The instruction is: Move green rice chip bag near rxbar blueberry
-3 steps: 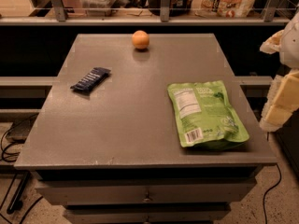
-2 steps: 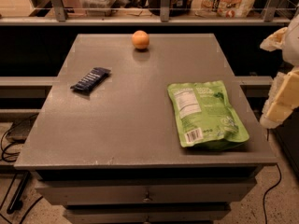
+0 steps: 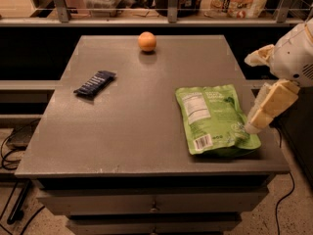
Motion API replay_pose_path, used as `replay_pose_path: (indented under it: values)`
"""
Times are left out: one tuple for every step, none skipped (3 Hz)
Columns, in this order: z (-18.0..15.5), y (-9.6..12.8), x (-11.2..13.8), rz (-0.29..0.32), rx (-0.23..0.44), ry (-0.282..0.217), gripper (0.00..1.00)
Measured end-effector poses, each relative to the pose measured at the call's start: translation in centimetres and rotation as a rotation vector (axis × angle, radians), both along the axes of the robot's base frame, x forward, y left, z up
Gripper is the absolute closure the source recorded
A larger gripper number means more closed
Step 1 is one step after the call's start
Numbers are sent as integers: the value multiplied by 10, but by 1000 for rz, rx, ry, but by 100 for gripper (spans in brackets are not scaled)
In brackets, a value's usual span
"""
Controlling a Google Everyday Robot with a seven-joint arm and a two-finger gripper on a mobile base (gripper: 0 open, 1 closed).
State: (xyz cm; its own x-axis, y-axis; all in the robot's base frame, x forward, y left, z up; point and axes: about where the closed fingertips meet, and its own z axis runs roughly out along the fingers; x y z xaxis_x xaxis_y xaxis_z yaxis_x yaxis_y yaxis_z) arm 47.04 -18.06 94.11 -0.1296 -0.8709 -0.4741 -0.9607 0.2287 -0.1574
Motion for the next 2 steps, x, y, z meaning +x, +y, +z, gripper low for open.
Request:
replay_pose_path:
  values:
    - [-6, 0, -1, 6, -4, 3, 0]
    - [-20, 1, -4, -13, -24, -12, 0]
